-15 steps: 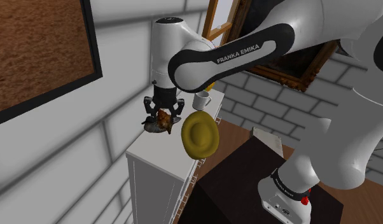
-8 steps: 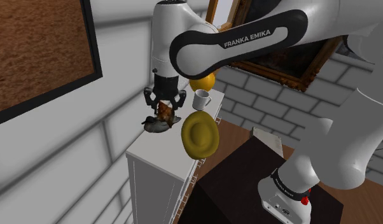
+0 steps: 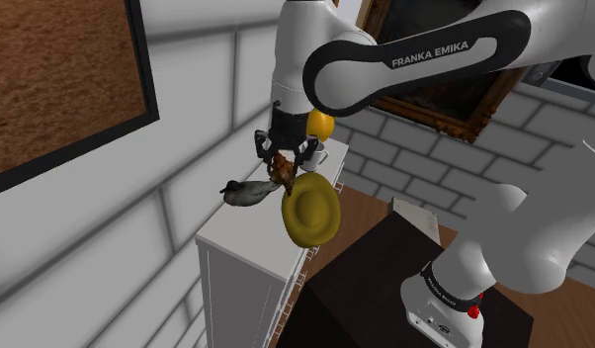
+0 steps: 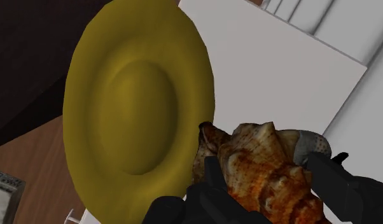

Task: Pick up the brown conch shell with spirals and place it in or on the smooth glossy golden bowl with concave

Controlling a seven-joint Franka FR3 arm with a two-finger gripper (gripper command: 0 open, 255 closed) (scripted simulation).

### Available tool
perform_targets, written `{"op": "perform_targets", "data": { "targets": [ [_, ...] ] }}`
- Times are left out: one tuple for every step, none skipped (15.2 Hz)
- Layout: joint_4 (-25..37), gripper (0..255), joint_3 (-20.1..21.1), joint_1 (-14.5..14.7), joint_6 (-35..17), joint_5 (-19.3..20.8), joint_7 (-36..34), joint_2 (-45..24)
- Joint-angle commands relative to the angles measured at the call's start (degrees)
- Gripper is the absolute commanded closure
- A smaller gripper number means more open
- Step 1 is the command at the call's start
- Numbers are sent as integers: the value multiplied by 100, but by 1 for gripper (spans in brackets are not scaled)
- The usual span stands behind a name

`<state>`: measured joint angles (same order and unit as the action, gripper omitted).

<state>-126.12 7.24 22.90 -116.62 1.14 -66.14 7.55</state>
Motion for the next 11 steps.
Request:
{"op": "perform_targets", "data": {
  "targets": [
    [-380,255,-113,-75,25,-31,213,414],
    [-561,255,-171,-107,34,-34,309,608],
    [-736,255,-231,-141,50,-33,406,801],
    [-905,255,-295,-175,71,-26,502,993],
    [-1068,255,-361,-210,97,-13,598,1185],
    [-1225,255,-429,-246,128,5,695,1376],
    [-1384,255,-503,-288,167,30,797,1576],
    [-1440,255,-503,-287,84,32,793,1550],
    [-1496,255,-502,-287,1,34,790,1523],
    [-1551,255,-502,-287,-83,35,786,1493],
    [-1605,255,-501,-288,-167,37,782,1463]
  ]
}}
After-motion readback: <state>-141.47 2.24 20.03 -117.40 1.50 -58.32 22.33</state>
